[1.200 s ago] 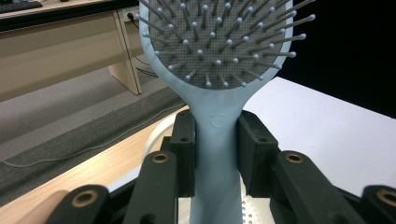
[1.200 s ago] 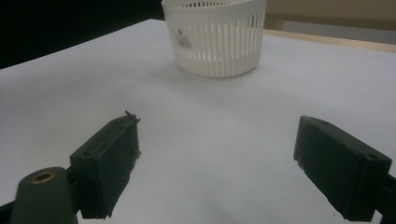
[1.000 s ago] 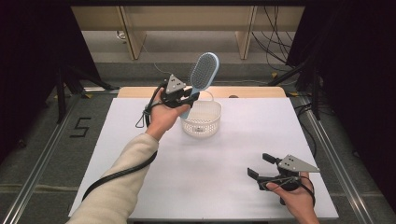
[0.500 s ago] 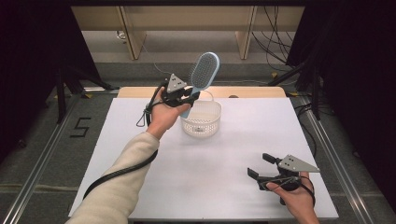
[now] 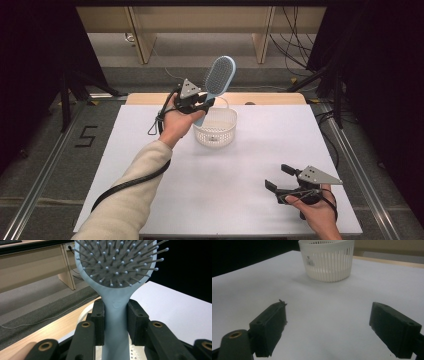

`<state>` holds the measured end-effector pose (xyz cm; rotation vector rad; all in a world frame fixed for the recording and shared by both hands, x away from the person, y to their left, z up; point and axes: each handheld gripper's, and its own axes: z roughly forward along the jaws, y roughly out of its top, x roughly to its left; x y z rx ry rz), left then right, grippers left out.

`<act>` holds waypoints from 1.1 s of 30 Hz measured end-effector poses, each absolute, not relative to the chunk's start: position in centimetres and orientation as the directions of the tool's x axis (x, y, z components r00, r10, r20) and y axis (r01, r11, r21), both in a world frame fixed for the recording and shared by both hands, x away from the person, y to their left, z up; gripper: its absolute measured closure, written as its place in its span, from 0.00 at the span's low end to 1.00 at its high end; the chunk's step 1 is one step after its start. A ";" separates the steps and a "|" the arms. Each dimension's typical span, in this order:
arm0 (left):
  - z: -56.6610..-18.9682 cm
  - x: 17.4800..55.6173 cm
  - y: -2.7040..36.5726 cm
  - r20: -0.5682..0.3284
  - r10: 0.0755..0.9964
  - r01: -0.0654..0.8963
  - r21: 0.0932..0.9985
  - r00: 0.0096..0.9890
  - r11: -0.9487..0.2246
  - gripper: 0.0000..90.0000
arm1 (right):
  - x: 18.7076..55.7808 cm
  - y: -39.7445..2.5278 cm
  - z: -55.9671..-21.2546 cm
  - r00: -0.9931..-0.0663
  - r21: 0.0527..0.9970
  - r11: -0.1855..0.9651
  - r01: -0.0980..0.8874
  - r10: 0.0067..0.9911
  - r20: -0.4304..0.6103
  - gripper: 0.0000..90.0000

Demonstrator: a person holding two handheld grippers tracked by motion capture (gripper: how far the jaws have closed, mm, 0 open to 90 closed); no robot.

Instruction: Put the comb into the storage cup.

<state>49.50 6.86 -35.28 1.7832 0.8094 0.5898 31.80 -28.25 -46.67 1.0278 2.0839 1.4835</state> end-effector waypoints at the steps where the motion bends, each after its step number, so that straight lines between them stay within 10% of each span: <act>1: -35.3 49.5 6.8 0.015 0.759 0.246 0.942 0.651 -0.230 0.78 | 31.8 -28.2 -46.7 -0.659 0.924 0.174 0.341 0.745 0.103 0.17; 33: -35.1 50.3 6.3 0.021 0.754 0.242 0.941 0.657 -0.237 0.78 | 31.8 -28.3 -46.7 -0.659 0.926 0.171 0.338 0.745 0.102 0.17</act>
